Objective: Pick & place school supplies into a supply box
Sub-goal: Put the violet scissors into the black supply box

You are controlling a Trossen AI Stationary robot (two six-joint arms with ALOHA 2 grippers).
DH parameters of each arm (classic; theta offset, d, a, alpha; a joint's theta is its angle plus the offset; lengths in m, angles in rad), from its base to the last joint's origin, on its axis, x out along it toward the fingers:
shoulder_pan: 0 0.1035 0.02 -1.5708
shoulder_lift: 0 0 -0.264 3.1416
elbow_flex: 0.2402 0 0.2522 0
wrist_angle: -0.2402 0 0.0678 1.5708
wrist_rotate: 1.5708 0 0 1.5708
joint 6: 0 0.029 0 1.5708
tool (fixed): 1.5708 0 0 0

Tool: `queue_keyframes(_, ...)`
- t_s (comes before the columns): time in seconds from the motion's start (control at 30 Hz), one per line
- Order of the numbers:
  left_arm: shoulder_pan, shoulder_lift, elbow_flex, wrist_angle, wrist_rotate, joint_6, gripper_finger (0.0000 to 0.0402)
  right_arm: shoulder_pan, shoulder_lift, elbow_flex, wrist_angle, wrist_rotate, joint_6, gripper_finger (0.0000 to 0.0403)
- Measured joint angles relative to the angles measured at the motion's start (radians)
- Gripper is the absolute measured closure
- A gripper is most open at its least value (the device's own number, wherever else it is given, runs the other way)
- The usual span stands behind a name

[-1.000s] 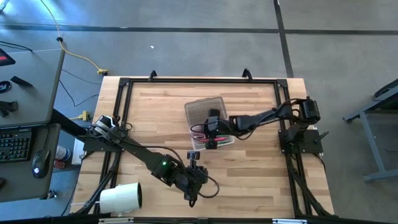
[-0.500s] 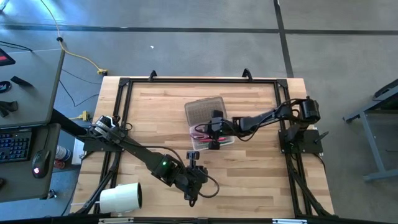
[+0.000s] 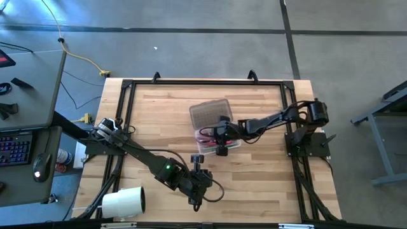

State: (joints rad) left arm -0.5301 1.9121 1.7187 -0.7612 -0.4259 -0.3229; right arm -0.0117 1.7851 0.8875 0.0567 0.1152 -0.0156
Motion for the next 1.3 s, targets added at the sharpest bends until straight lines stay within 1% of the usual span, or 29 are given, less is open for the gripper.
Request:
queue_keyframes(0.27, 0.000, 0.000, 0.000, 0.000, 0.000, 0.000, 0.0355, 0.002, -0.002, 0.014, -0.066, 0.009, 0.019, 0.0320)
queue_keyframes(0.43, 0.000, 0.000, 0.000, 0.000, 0.000, 0.000, 0.0355, 0.003, -0.014, 0.058, -0.188, 0.009, 0.019, 0.0320)
queue_keyframes(0.53, 0.000, 0.000, 0.000, 0.000, 0.000, 0.000, 0.0355, 0.015, -0.039, 0.070, -0.213, 0.043, 0.017, 0.0320)
queue_keyframes(0.57, 0.000, 0.000, 0.000, 0.000, 0.000, 0.000, 0.0355, 0.020, -0.042, 0.071, -0.203, 0.066, 0.017, 0.0320)
queue_keyframes(0.63, 0.000, 0.000, 0.000, 0.000, 0.000, 0.000, 0.0355, 0.029, -0.042, 0.078, -0.121, 0.074, -0.002, 0.0320)
queue_keyframes(0.77, 0.000, 0.000, 0.000, 0.003, 0.000, 0.000, 0.0355, 0.033, -0.012, 0.079, 0.030, 0.016, -0.067, 0.0320)
queue_keyframes(0.93, 0.000, 0.000, 0.000, 0.007, 0.000, 0.000, 0.0355, 0.020, 0.049, 0.080, 0.168, 0.002, -0.119, 0.0320)
queue_keyframes(1.03, 0.000, 0.000, 0.000, 0.006, 0.000, 0.000, 0.0355, 0.010, 0.081, 0.079, 0.195, -0.009, -0.134, 0.0320)
queue_keyframes(1.13, 0.000, 0.000, 0.000, 0.003, 0.000, 0.000, 0.0355, 0.004, 0.084, 0.078, 0.218, -0.011, -0.135, 0.0320)
queue_keyframes(1.3, 0.000, 0.000, 0.000, 0.003, 0.000, 0.000, 0.0355, 0.001, 0.083, 0.079, 0.191, -0.008, -0.136, 0.0320)
